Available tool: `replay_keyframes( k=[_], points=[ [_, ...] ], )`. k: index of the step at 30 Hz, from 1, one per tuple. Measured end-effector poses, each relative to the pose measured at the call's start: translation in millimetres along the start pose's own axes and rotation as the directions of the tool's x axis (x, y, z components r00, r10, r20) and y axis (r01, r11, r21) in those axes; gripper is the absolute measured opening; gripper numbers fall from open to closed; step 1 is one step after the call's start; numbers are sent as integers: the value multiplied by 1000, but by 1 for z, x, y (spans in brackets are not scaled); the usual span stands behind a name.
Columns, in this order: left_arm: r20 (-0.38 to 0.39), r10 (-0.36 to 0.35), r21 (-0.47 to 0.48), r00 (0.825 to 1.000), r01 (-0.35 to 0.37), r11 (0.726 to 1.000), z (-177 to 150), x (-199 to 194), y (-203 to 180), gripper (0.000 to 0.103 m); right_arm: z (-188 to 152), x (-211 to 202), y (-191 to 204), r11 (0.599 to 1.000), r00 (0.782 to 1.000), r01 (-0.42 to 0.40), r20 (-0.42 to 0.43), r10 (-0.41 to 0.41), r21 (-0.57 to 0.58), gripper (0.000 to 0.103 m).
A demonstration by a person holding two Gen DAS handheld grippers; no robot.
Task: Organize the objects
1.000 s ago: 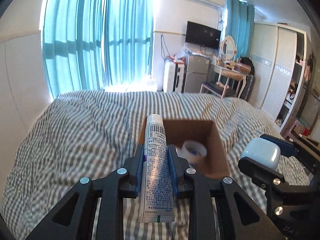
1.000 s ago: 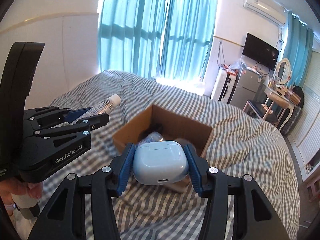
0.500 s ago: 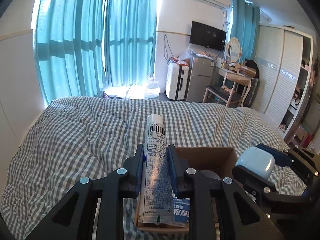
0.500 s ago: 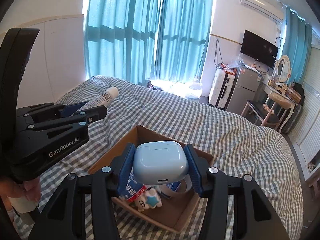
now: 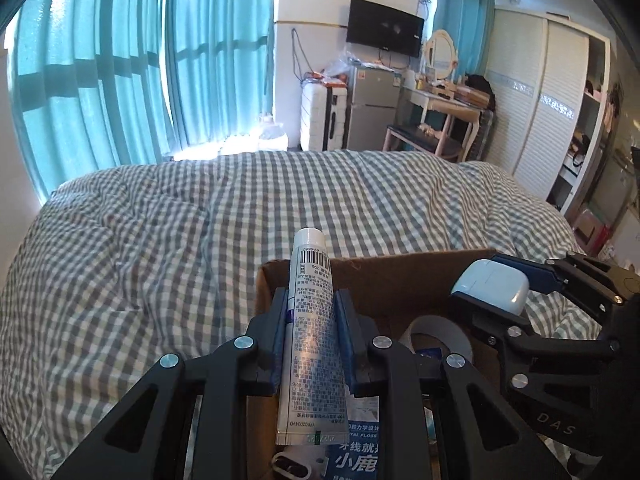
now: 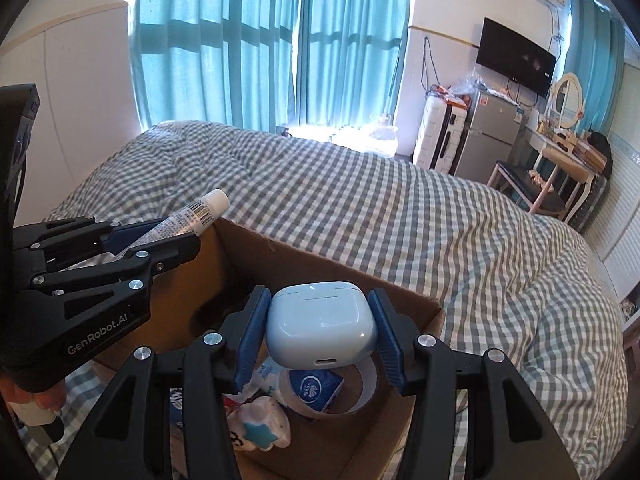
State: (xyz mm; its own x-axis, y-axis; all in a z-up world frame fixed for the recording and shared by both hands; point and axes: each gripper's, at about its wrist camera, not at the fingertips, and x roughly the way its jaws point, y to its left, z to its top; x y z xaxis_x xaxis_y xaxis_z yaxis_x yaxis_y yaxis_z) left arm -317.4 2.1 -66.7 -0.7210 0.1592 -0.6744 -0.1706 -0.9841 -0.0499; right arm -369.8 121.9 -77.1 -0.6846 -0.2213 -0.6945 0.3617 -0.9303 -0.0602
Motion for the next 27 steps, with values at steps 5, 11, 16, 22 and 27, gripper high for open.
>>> replay_keyframes(
  k=[5, 11, 16, 22, 27],
  points=[
    [-13, 11, 53, 1000, -10, 999, -2, 13, -12, 23, -7, 17, -9, 1000, 1000, -8, -30, 8, 11, 51],
    [-12, 25, 91, 1000, -24, 996, -6, 15, -18, 23, -11, 11, -14, 999, 1000, -28, 2, 28, 32, 51],
    [-28, 18, 82, 999, -16, 996, -5, 11, -18, 25, -13, -5, -20, 997, 998, -33, 60, 29, 69, 56],
    [14, 51, 95, 999, -52, 994, 2, -18, -26, 64, -7, -41, -28, 993, 991, -15, 133, 0, 115, 69],
    [94, 102, 74, 990, -109, 991, 15, -58, -25, 83, 0, -77, -33, 988, 982, 0, 184, -29, 153, 86]
  ],
)
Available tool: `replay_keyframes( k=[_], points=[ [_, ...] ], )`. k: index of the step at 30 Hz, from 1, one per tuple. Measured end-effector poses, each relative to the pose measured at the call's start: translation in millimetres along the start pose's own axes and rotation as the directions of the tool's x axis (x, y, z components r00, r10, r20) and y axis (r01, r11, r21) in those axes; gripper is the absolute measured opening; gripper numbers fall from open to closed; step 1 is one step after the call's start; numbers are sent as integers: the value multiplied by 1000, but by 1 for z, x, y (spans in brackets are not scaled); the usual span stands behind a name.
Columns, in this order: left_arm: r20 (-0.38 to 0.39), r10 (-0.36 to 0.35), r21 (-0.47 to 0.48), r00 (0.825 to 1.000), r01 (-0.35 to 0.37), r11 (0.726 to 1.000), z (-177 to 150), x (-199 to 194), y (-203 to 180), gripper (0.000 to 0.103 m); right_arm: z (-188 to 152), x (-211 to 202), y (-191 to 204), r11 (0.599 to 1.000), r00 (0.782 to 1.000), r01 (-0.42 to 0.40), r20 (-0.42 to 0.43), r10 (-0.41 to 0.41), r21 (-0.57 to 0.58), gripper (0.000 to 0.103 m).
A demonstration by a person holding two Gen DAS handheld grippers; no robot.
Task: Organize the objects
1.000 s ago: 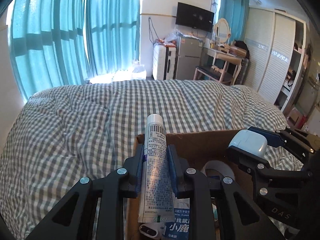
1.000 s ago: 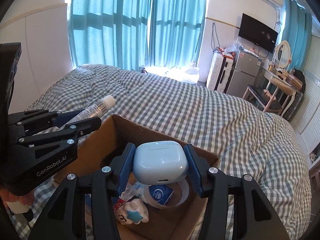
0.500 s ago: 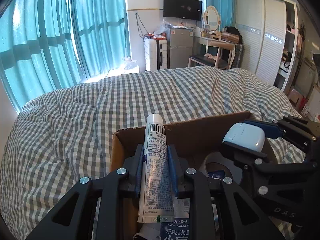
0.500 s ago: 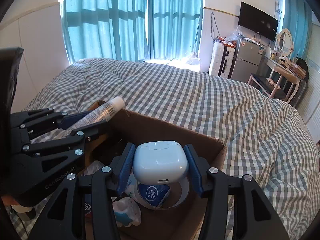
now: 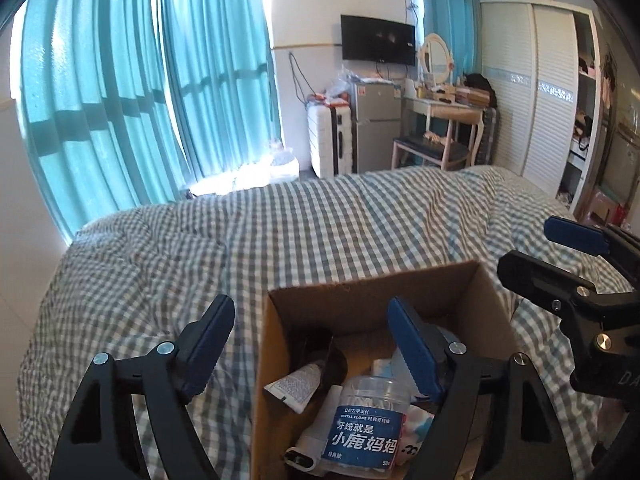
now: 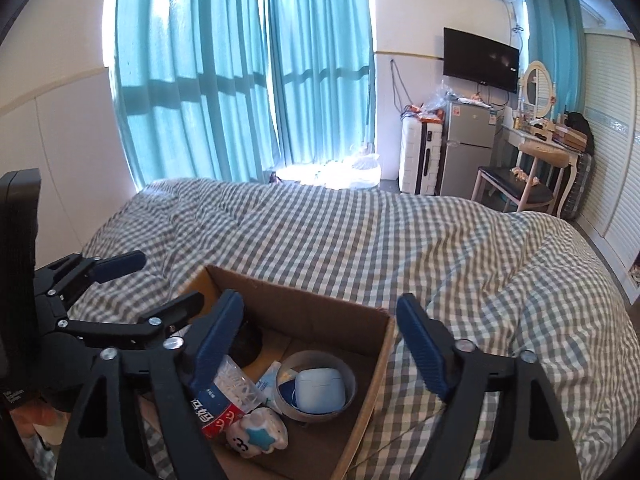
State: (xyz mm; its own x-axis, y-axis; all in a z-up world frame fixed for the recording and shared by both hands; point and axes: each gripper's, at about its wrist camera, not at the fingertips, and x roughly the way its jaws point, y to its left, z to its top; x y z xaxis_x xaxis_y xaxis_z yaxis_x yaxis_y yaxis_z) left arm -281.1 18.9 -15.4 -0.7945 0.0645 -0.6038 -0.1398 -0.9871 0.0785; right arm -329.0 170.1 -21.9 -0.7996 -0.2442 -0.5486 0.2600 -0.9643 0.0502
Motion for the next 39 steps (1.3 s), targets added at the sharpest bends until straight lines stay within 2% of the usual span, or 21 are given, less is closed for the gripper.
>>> replay_keyframes(
  k=[3, 6, 14, 19, 27, 32, 36, 39],
  points=[
    [41, 27, -12, 999, -26, 1000, 10, -25, 4, 94, 8, -23, -4, 999, 999, 30, 35, -31, 21, 92],
    [107, 50, -16, 993, -48, 999, 17, -56, 3, 98, 17, -52, -4, 999, 995, 32, 91, -36, 37, 97],
    [230, 91, -8, 969, -92, 996, 28, -134, -3, 101, 29, -127, 1, 996, 979, 64, 192, -75, 58, 101],
    [313, 117, 2, 943, -124, 992, 25, -184, -10, 103, 25, -178, 17, 996, 963, 82, 256, -85, 22, 101],
    [373, 139, -30, 917, -138, 990, 6, -234, -10, 103, 5, -233, 25, 992, 938, 124, 321, -127, 32, 102],
    [378, 164, -70, 911, -149, 986, -16, -253, -8, 103, -18, -253, 24, 991, 937, 101, 328, -125, 89, 102],
    [381, 181, -91, 907, -158, 983, -34, -269, -7, 103, -35, -263, 29, 992, 937, 99, 327, -120, 81, 102],
    [390, 186, -106, 902, -157, 982, -47, -281, -6, 103, -46, -276, 33, 988, 922, 134, 355, -154, 79, 102]
  ],
)
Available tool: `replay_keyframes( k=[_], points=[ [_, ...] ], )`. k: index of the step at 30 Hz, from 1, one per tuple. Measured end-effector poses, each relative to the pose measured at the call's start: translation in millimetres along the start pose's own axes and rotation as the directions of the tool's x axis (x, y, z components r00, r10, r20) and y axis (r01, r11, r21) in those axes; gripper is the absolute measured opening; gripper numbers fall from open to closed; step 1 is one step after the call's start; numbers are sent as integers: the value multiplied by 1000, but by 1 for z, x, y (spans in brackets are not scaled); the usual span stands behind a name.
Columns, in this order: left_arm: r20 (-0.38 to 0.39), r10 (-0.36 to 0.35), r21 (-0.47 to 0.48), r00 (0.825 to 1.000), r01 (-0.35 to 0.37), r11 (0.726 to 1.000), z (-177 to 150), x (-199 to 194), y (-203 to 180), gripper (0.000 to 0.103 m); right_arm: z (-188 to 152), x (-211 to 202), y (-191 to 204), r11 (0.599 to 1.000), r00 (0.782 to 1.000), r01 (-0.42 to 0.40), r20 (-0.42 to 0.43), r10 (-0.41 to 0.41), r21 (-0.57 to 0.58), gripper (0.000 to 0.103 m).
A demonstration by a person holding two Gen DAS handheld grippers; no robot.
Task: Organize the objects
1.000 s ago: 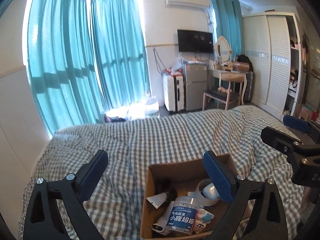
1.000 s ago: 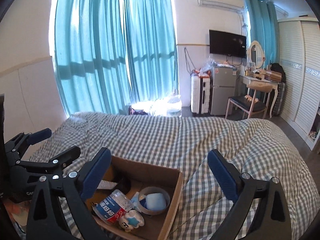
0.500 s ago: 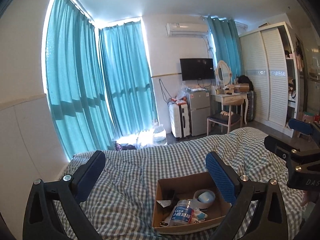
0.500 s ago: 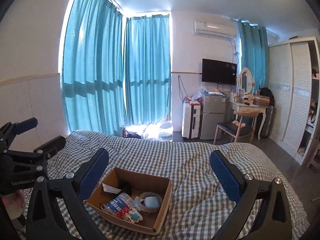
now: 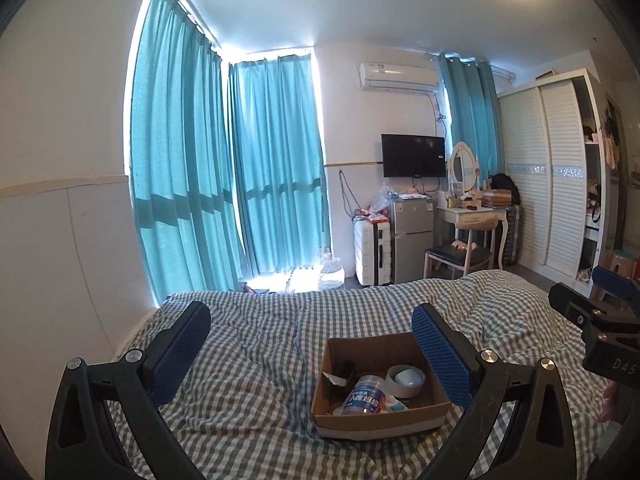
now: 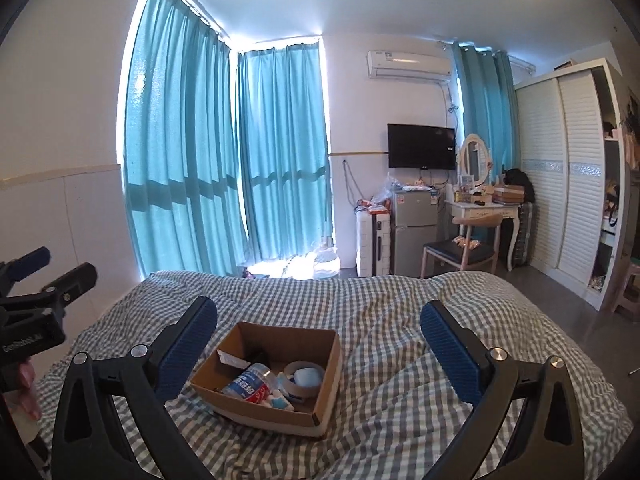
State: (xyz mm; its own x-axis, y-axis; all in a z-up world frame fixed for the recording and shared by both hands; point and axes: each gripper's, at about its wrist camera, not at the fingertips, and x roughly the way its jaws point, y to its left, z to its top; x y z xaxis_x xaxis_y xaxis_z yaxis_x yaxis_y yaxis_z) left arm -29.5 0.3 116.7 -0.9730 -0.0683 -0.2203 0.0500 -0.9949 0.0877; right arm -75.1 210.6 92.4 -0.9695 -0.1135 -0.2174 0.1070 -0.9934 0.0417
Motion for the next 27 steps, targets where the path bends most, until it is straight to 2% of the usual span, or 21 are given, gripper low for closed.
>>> replay_keyframes(
  k=[5, 10, 18, 23, 27],
  points=[
    [9, 17, -76, 1000, -16, 997, -14, -15, 9, 103, -7, -12, 8, 995, 996, 82, 30, -80, -64, 102],
    [-1, 13, -139, 1000, -13, 990, -35, -16, 12, 103, -27, -10, 19, 992, 995, 86, 53, -81, -93, 102],
    [-28, 35, -55, 999, -36, 998, -81, -2, -1, 103, -87, 4, 19, 994, 996, 65, 66, -59, -91, 102],
    [-59, 40, -30, 997, -42, 999, -103, 9, -5, 103, -103, 3, 12, 995, 996, 58, 67, -53, -83, 102],
    [-48, 40, -22, 998, -41, 999, -112, 9, -8, 103, -111, 6, 9, 996, 998, 57, 34, -55, -68, 102]
  ],
)
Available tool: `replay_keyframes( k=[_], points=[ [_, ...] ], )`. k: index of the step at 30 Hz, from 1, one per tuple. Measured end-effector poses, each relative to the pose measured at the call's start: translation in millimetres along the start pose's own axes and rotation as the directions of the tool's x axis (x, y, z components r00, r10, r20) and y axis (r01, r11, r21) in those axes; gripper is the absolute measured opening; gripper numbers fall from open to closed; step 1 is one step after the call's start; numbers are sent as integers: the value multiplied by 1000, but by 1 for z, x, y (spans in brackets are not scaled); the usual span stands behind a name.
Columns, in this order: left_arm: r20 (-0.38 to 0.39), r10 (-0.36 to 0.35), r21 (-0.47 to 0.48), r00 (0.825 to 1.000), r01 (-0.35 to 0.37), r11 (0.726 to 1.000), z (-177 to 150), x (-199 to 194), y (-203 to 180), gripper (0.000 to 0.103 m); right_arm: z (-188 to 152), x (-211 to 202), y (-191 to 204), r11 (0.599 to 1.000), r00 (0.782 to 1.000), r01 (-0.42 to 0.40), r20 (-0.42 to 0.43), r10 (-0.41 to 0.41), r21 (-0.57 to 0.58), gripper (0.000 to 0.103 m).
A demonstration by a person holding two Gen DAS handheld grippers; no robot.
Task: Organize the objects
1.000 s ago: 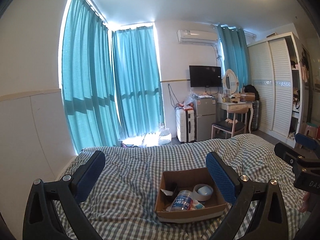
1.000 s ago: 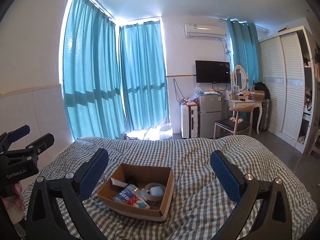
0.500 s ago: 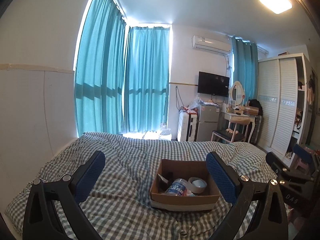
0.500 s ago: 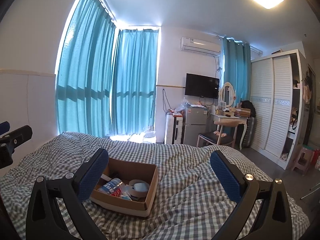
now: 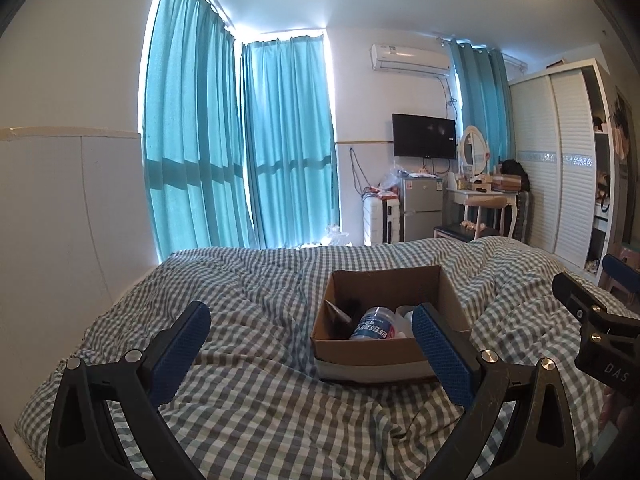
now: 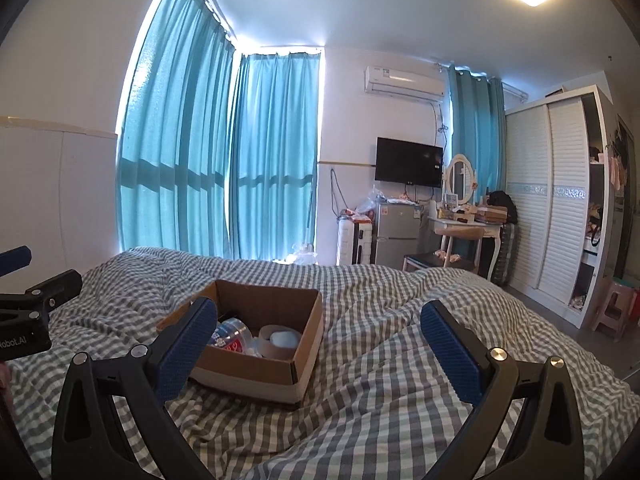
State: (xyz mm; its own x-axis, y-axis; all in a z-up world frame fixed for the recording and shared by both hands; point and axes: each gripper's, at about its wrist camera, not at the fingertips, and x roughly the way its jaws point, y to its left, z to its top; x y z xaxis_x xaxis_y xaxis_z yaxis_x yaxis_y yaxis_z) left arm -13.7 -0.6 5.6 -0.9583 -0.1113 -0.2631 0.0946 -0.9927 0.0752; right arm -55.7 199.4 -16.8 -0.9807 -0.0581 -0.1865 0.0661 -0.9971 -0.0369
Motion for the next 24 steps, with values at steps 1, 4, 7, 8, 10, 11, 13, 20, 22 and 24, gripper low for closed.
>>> replay_keyframes(
  k=[1, 4, 7, 8, 10, 11, 13, 20, 22, 24],
  points=[
    [5, 7, 0, 1000, -7, 1000, -1, 0, 0, 103, -2, 1, 0, 1000, 1000, 1, -6, -1, 3, 102],
    [20, 32, -7, 999, -32, 999, -3, -2, 1, 103, -6, 4, 3, 1000, 1000, 8, -26, -8, -4, 102],
    [7, 25, -9, 1000, -25, 1000, -5, -1, 1, 103, -7, 6, 4, 1000, 999, 5, -39, -5, -5, 102],
    [4, 25, -7, 1000, -25, 1000, -6, 0, 1, 103, -7, 5, 5, 1000, 999, 5, -37, -5, -3, 102],
    [-3, 22, -3, 1000, -22, 1000, -8, 0, 0, 103, -7, 4, 5, 1000, 999, 5, -35, -5, -3, 102],
    [-6, 21, -1, 1000, -21, 1000, -8, 1, 0, 103, -7, 5, 5, 1000, 999, 2, -37, -2, -4, 102],
    [-9, 21, 0, 1000, -21, 1000, -9, 2, 0, 103, -7, 4, 7, 1000, 999, 3, -38, -4, -6, 102],
    [-20, 11, -11, 1000, -11, 1000, -9, 2, 3, 103, -7, 6, 10, 1000, 999, -7, -52, 6, -10, 102],
    [-21, 11, -10, 1000, -12, 1000, -9, 2, 2, 103, -8, 7, 10, 1000, 999, -7, -53, 7, -12, 102],
    [-22, 11, -10, 1000, -12, 1000, -9, 2, 3, 103, -8, 6, 10, 1000, 999, -7, -54, 7, -10, 102]
  ],
)
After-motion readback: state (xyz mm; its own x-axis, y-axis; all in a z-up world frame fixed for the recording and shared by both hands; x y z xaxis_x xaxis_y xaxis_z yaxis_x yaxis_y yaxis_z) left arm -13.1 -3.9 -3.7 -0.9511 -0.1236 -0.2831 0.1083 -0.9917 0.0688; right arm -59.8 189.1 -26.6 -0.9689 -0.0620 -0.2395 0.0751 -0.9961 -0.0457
